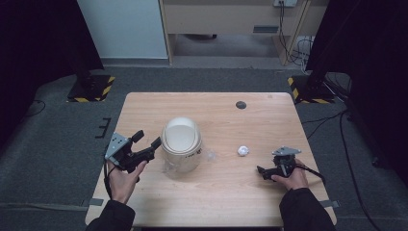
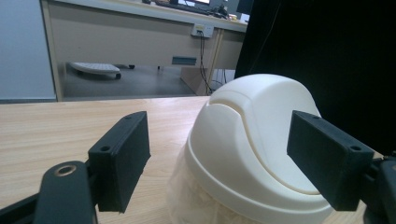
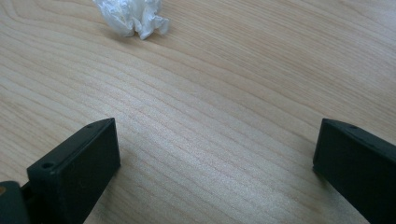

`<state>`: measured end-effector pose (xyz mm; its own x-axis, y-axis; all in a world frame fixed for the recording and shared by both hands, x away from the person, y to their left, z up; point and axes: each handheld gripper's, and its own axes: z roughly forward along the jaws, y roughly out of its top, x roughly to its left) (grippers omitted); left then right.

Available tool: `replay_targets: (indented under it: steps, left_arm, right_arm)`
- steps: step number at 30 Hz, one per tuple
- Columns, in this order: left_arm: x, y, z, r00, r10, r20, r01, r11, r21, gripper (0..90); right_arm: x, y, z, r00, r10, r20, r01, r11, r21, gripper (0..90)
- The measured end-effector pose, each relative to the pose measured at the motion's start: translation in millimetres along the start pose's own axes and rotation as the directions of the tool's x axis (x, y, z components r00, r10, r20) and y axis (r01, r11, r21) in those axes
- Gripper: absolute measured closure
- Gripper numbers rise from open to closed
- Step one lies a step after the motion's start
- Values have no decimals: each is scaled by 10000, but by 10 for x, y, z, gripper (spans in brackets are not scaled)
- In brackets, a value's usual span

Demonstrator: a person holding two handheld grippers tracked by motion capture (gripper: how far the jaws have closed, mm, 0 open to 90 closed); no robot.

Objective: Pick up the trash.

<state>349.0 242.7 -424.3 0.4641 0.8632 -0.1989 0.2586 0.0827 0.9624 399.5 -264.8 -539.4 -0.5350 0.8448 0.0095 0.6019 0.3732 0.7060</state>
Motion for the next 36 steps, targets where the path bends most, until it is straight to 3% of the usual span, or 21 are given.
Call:
replay_targets:
  steps: [13,22,36]
  left_arm:
    - [-120,-24,199,9992,267,285,-282,9982,530,197]
    - [-194,-27,316,9979,576,280,-602,9928,1032,195]
    - [-165,-59,405,9982,602,65,-604,9846,1639,182]
  right_arm:
    - [1,0,1,10000,-13,13,13,10000,1,8]
    - [1,0,1,10000,-14,13,14,10000,1,8]
    - [1,0,1,10000,-14,14,14,10000,1,7]
